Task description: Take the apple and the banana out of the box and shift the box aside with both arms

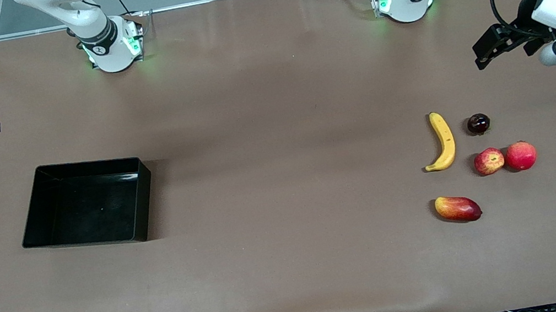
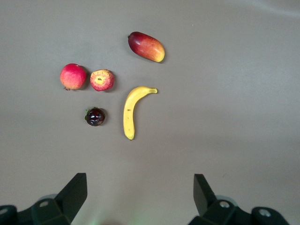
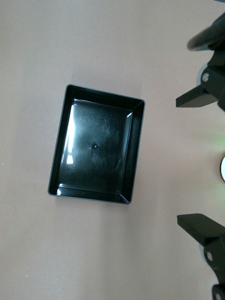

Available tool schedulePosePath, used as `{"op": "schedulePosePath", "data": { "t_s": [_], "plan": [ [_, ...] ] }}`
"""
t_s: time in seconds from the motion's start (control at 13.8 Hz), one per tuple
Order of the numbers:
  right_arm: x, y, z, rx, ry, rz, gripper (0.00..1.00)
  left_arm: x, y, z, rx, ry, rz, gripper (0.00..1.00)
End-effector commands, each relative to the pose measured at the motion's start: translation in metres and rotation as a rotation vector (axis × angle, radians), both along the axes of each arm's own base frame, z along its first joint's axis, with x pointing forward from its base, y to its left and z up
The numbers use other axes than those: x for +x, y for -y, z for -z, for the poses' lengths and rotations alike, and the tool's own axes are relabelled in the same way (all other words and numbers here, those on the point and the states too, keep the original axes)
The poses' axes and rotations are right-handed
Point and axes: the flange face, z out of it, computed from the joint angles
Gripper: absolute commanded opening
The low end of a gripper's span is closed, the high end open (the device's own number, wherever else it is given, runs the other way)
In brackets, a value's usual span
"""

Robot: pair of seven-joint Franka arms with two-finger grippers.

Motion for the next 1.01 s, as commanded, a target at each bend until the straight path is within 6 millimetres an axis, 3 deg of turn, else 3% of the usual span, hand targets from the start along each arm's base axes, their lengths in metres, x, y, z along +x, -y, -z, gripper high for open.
{"op": "schedulePosePath", "data": {
  "t_s": [0.0,0.22,0.58,0.8,0.94],
  "plan": [
    [-0.010,0.002,-0.003,0.024,0.006,0.018,1.00,-0.016,-0.003,-0.014,0.005,0.032,-0.007,1.00],
    [-0.010,0.004,-0.002,0.025,0.003,0.023,1.00,-0.023,0.000,-0.022,0.013,0.062,-0.001,1.00],
    [-0.010,0.009,-0.002,0.054,0.006,0.037,1.00,-0.017,-0.023,-0.024,0.024,0.066,-0.013,1.00],
    [-0.011,0.012,-0.001,0.061,0.003,0.041,1.00,-0.009,-0.024,-0.018,0.025,0.055,0.009,1.00],
    [-0.011,0.012,-0.002,0.061,0.003,0.041,1.00,0.003,-0.029,0.003,0.056,0.028,0.005,1.00]
  ]
}}
